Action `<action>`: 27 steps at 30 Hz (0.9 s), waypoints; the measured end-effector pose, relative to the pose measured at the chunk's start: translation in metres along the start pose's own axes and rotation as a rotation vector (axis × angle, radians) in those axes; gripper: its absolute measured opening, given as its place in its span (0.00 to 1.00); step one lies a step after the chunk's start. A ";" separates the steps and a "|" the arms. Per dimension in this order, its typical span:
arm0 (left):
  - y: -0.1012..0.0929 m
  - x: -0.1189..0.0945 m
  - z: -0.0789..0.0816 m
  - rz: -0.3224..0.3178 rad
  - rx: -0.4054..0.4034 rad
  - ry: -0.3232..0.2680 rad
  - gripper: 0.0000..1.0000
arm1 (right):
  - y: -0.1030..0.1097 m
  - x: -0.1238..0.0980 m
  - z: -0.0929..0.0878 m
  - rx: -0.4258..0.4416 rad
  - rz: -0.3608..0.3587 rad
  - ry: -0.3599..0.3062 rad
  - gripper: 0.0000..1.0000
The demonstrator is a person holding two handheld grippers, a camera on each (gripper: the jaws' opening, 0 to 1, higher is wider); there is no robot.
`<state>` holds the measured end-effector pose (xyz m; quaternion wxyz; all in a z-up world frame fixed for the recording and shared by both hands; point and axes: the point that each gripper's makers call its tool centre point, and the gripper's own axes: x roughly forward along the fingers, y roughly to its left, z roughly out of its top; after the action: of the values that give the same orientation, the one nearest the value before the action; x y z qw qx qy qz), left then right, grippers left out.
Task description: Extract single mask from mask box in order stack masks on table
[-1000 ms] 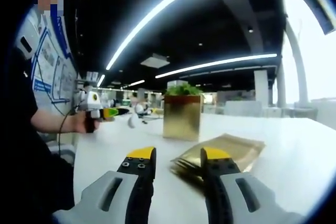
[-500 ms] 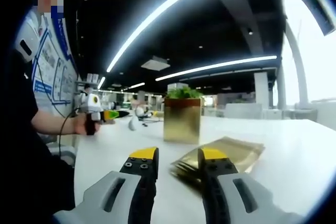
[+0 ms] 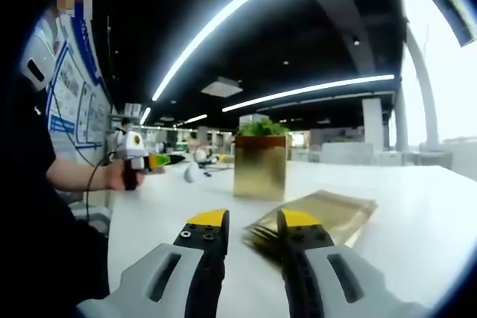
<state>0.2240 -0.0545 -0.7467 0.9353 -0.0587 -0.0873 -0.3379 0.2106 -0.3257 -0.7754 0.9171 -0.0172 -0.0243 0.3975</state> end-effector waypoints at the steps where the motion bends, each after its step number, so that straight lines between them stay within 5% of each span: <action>1: 0.000 0.000 0.000 0.000 0.001 0.002 0.53 | -0.001 0.000 0.000 -0.003 -0.005 -0.003 0.23; 8: -0.003 0.001 -0.001 0.001 0.006 0.009 0.53 | -0.004 0.000 -0.002 0.001 -0.009 0.007 0.31; 27: -0.008 0.003 -0.007 -0.001 0.015 0.041 0.53 | -0.003 -0.001 -0.007 -0.030 -0.007 0.026 0.30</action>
<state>0.2219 -0.0633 -0.7528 0.9371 -0.0448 -0.0704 -0.3388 0.2123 -0.3285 -0.7818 0.9184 -0.0360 -0.0186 0.3935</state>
